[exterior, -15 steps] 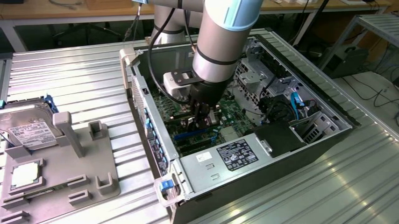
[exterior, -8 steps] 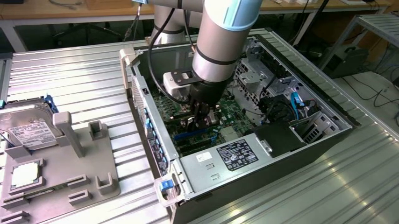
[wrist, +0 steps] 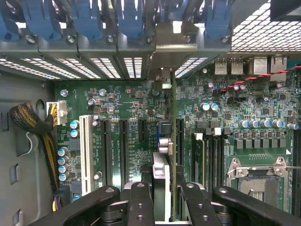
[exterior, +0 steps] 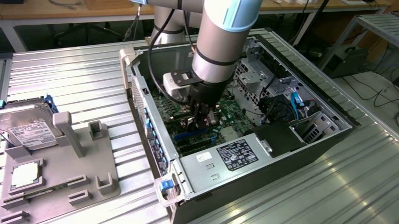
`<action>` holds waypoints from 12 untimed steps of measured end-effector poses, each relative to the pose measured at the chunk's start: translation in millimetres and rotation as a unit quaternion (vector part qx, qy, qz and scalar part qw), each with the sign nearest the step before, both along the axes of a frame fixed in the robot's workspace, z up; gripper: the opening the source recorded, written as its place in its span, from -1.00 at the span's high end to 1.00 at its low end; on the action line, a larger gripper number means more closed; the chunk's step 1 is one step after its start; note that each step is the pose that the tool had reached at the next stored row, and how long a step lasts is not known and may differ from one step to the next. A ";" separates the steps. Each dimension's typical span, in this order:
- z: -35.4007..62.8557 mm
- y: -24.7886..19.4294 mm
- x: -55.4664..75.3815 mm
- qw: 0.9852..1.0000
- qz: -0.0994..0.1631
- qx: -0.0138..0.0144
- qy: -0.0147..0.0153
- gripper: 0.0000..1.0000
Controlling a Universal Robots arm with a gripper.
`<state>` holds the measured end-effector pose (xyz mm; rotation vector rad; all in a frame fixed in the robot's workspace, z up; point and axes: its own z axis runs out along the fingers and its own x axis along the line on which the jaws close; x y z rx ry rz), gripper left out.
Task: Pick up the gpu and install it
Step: 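Insert the gpu into the slot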
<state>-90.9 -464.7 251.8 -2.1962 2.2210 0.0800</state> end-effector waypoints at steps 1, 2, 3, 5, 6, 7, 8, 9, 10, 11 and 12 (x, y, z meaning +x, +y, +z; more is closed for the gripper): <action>-0.4 0.0 -0.1 1.000 0.000 0.000 0.000 0.44; -0.7 0.0 -0.3 1.000 0.000 0.000 0.000 0.44; -0.8 0.0 -0.3 1.000 0.000 0.000 0.000 0.44; -1.4 0.0 -0.4 1.000 0.000 0.000 0.000 0.44; -1.7 0.0 -0.5 1.000 0.000 0.000 0.000 0.44; -1.9 0.0 -0.6 1.000 0.000 0.000 0.000 0.44; -2.2 0.0 -0.7 1.000 0.000 0.000 0.000 0.44; -2.5 0.0 -0.8 1.000 0.000 0.000 0.000 0.44; -2.8 0.0 -0.9 1.000 0.000 0.000 0.000 0.44; -3.1 0.0 -1.0 1.000 0.000 0.000 0.000 0.44; -3.4 0.0 -1.1 1.000 0.000 0.000 0.000 0.44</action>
